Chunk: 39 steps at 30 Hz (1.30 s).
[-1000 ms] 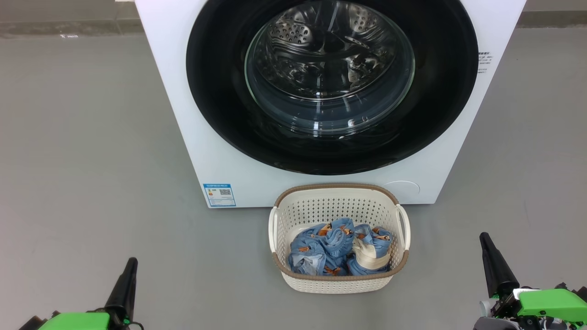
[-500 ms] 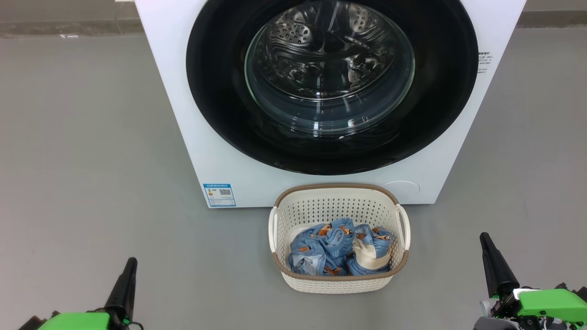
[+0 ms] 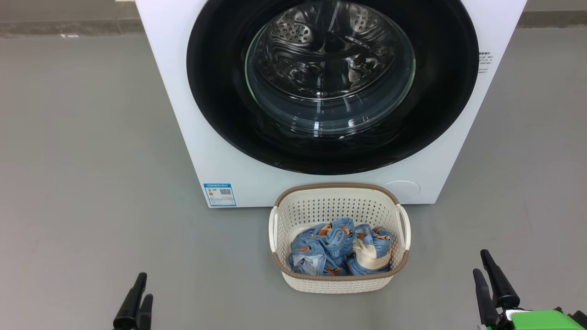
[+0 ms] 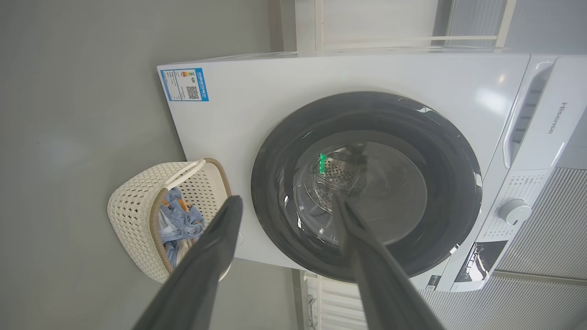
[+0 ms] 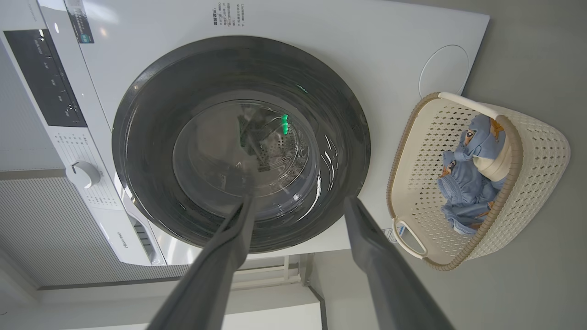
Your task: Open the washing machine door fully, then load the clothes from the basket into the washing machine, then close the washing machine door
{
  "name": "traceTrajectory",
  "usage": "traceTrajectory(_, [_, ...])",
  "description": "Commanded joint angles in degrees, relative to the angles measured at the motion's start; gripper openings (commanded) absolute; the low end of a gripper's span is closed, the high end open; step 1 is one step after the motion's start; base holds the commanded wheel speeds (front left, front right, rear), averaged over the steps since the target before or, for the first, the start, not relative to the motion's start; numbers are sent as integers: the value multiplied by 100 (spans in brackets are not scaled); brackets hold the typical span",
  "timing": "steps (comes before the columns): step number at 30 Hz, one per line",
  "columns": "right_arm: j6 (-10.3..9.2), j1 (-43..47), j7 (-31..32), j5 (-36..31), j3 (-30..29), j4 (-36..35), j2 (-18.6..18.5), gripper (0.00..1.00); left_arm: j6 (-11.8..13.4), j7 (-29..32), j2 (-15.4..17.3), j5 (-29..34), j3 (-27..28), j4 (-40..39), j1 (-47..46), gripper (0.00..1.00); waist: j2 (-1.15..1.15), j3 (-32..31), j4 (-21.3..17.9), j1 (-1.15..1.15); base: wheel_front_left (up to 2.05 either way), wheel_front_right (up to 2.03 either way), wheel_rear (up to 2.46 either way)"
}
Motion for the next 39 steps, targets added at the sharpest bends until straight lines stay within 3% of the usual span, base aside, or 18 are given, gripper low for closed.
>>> traceTrajectory(1, [1, -110, -67, -98, 24, -181, -33, 100, -6, -61, 93, 95, 16, -189, -144, 100, 0, 5, 3, 0, 0, 0, 0])
traceTrajectory(16, [2, -72, -306, -1217, 95, -330, -43, 100, -8, -290, 138, 823, -123, -371, -133, 100, 0, 24, 28, -1, 0, 0, 0])
traceTrajectory(39, [3, 16, -673, -2956, 218, -444, -65, 100, -12, -639, 174, 2511, -270, -594, -104, 100, 0, 58, 32, -1, 0, 0, 0])
